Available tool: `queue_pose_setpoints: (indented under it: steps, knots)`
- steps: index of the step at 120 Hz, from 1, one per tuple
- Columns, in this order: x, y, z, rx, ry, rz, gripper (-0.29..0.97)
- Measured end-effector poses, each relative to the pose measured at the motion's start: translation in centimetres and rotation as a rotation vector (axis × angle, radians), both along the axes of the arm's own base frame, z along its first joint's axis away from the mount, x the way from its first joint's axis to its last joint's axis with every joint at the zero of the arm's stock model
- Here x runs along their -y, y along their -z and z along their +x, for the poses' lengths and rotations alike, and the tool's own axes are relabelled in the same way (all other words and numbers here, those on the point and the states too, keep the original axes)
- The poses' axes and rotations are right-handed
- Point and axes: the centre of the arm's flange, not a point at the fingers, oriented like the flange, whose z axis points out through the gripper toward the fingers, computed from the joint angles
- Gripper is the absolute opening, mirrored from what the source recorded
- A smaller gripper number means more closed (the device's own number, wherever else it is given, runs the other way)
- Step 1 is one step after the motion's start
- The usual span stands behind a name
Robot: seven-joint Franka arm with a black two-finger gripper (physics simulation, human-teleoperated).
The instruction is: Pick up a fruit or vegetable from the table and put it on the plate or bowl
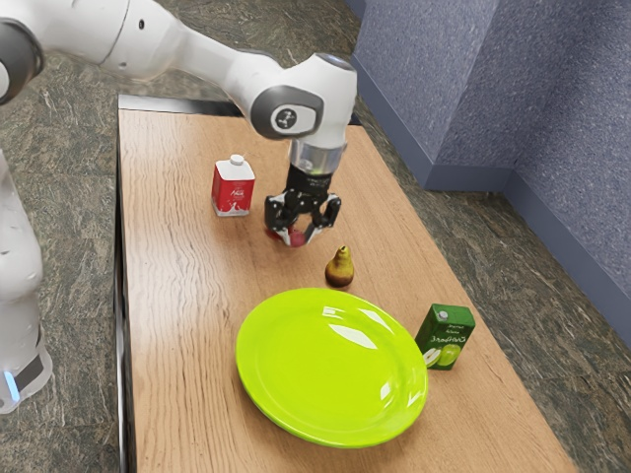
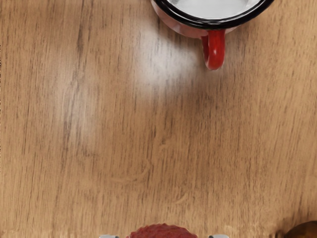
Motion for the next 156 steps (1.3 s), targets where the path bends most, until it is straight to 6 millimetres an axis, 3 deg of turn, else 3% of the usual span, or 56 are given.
queue_pose_setpoints:
  steps: [8, 23, 30, 41, 55, 67, 91, 101, 112, 125, 135, 139, 142, 146, 156]
  knots:
    - [1.4, -3.2, 0.1, 0.018, 0.026, 0.024, 0.17]
    - [6.2, -9.4, 0.0, 0.042, 0.091, 0.079, 0.18]
    - [8.3, -10.7, 0.3, 0.032, 0.121, 0.1, 0.18]
    - [11.9, -11.6, 2.7, 0.004, 0.187, 0.11, 0.18]
    - [16.5, -10.1, 5.5, -0.048, 0.269, 0.125, 0.18]
    - [20.0, -8.2, 5.9, -0.079, 0.318, 0.139, 0.17]
    - [27.1, -2.5, 3.5, -0.123, 0.402, 0.127, 0.17]
    - [28.5, -1.3, 2.9, -0.118, 0.408, 0.118, 0.2]
    - [28.4, -1.2, 3.3, -0.096, 0.399, 0.12, 0.42]
    - [28.1, -1.8, 3.4, -0.07, 0.386, 0.12, 0.56]
    - [28.2, -4.5, 2.6, -0.026, 0.387, 0.118, 0.61]
    - [27.3, -6.2, 2.7, -0.009, 0.387, 0.13, 0.63]
    - [25.5, -7.2, 3.3, -0.002, 0.381, 0.141, 0.64]
    - [21.2, -8.3, 5.1, 0.009, 0.373, 0.161, 0.65]
    - [5.8, -10.1, 9.2, 0.042, 0.347, 0.19, 0.66]
